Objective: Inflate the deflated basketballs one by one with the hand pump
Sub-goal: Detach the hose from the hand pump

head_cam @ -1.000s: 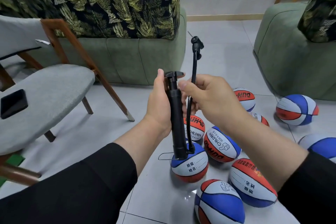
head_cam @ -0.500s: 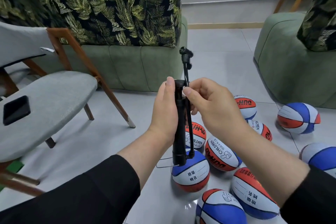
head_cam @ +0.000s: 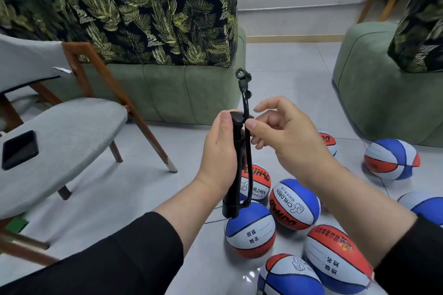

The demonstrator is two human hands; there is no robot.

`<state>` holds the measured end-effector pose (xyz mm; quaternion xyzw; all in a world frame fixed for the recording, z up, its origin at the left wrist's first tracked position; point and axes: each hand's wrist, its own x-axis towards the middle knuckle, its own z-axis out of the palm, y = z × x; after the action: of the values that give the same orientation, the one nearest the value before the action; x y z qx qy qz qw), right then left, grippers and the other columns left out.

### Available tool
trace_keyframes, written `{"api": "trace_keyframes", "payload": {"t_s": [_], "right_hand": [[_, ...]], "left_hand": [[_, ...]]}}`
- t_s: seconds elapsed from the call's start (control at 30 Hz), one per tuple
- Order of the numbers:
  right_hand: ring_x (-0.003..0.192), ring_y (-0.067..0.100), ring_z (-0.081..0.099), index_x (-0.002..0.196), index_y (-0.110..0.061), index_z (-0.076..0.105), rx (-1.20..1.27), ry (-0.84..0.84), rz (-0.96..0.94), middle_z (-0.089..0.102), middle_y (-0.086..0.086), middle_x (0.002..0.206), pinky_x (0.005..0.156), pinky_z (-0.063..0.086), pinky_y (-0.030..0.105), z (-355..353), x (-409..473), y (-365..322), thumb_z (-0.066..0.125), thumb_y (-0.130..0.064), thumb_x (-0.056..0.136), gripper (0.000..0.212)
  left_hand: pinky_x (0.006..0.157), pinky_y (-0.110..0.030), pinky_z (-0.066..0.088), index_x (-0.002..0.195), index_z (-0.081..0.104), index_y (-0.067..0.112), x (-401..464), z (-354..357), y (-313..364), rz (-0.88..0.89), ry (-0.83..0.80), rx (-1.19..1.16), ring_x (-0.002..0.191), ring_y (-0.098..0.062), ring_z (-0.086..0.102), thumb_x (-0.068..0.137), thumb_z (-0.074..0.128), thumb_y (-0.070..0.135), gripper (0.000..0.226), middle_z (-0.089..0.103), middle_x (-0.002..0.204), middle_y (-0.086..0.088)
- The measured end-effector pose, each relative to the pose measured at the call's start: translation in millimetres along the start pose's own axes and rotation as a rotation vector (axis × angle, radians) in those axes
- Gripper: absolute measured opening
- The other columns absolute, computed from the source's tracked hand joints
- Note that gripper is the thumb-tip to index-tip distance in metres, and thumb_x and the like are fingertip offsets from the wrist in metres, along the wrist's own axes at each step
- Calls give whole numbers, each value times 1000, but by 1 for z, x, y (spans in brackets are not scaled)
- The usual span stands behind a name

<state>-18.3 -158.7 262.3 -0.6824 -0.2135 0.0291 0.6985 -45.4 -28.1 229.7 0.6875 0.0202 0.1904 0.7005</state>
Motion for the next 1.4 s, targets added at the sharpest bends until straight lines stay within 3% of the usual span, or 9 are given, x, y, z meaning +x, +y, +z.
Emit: {"api": "trace_keyframes", "payload": {"t_s": [0.07, 0.13, 0.23, 0.4, 0.6, 0.8, 0.97, 1.1, 1.4], "right_hand": [[63, 14, 59, 115, -20, 61, 24, -47, 33, 64, 2, 72, 63, 52, 26, -5, 2, 0, 69, -8, 94, 26], [62, 13, 56, 122, -20, 64, 4, -75, 50, 62, -1, 71, 62, 50, 23, -9, 3, 1, 68, -8, 95, 30], [63, 13, 55, 122, -12, 69, -83, -119, 35, 58, 1, 72, 62, 51, 26, -14, 5, 4, 64, -9, 97, 25], [65, 16, 56, 115, -14, 70, -102, -155, 69, 60, 5, 74, 61, 49, 30, -17, 8, 8, 62, -11, 99, 17], [67, 6, 59, 120, -22, 70, -169, -99, 133, 67, -4, 82, 74, 54, 36, -11, 8, 18, 61, -25, 102, 21], [75, 10, 58, 124, -22, 69, -140, -186, 237, 69, 3, 89, 69, 46, 34, -11, 6, 21, 64, -27, 100, 25], [74, 15, 54, 123, -15, 69, 110, -55, 307, 65, 2, 85, 68, 50, 31, 0, 6, 26, 70, -20, 96, 27], [74, 18, 56, 123, -14, 67, 131, 79, 325, 68, 19, 101, 73, 58, 32, 8, 6, 27, 73, -17, 94, 29], [83, 22, 68, 124, -16, 66, 51, 81, 422, 71, 11, 111, 83, 63, 44, 42, -29, 39, 71, -21, 96, 29]], "left_hand": [[85, -44, 51, 104, 66, 16, 0, 1, 0, -30, -19, -16, 84, -17, 62, 101, 29, 59, 57, 66, 84, -3], [77, -38, 49, 105, 66, 13, -1, 3, 2, -52, -44, -36, 77, -15, 61, 101, 29, 57, 58, 66, 78, 1], [68, -25, 47, 105, 64, 4, -3, 7, 2, -69, -89, -42, 69, -12, 57, 104, 26, 53, 62, 63, 71, 2], [63, -23, 49, 97, 67, 8, -4, 9, 8, -143, -96, -25, 66, -12, 58, 113, 22, 45, 61, 64, 67, 0], [55, -31, 44, 102, 74, 8, 0, 7, 4, -470, -76, -88, 56, -20, 53, 101, 27, 74, 81, 62, 67, -4], [59, -33, 41, 114, 76, 12, 6, -9, -2, -531, -257, -159, 57, -18, 51, 94, 28, 81, 86, 61, 77, -5], [77, -34, 51, 135, 64, 18, -2, -17, -3, -504, -333, -147, 77, -14, 61, 98, 38, 75, 73, 64, 95, -2], [97, -39, 57, 133, 60, 36, -15, -37, -10, -458, -377, 170, 104, -13, 72, 74, 71, 72, 70, 73, 113, 3], [91, -45, 60, 111, 68, 22, -54, -77, -18, -457, -314, 331, 100, -32, 74, 95, 74, 36, 22, 74, 104, -12]]}}
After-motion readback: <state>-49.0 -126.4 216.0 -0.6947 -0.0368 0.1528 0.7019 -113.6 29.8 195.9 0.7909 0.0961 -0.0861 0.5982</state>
